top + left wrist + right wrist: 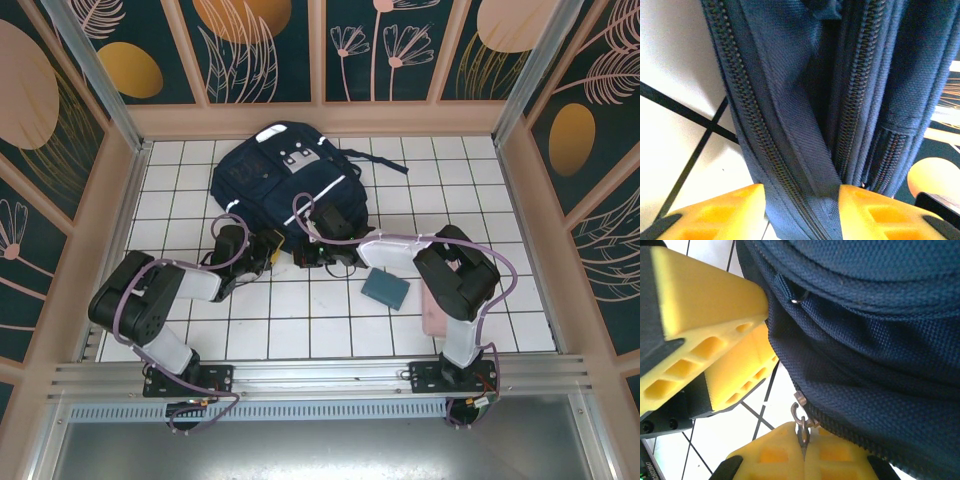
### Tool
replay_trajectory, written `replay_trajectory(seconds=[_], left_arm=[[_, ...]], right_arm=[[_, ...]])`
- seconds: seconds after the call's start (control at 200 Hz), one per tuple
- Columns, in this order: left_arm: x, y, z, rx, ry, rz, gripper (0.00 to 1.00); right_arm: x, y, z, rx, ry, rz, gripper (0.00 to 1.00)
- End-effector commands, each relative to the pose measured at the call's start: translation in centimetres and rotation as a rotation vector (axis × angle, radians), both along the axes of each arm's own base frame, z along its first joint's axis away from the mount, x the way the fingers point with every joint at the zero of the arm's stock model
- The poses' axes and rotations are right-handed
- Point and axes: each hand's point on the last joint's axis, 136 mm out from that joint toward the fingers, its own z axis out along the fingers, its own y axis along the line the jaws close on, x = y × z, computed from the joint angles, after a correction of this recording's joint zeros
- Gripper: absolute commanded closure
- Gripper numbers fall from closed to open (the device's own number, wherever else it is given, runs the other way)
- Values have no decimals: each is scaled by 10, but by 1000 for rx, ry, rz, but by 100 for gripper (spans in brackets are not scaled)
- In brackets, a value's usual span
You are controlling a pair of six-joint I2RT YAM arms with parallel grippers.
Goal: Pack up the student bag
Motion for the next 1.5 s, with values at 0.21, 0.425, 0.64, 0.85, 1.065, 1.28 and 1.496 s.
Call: replay_trajectory(seconds=[0.21, 0.425, 0.64, 0.85, 1.065, 1.28, 1.496], left_arm=[[16, -1, 1, 10, -19, 18, 58], [21, 3, -9, 62, -4, 28, 78], [24, 15, -10, 142, -10, 47, 87], [28, 27, -5, 181, -29, 56, 91], [40, 35, 3, 235, -52, 55, 92], [72, 50, 23, 316, -104, 92, 92], [72, 83, 16, 386, -49, 117, 75]], right_arm=[[-13, -31, 1, -160, -80, 0, 100], [-5, -57, 1, -266, -129, -71, 100], [15, -112, -5, -455, -175, -216, 100], [45, -168, 7, -497, -219, -350, 100], [95, -194, 32, -464, -216, -529, 100], [75, -108, 73, -362, -370, -248, 100], [20, -21, 96, -145, -379, 2, 100]])
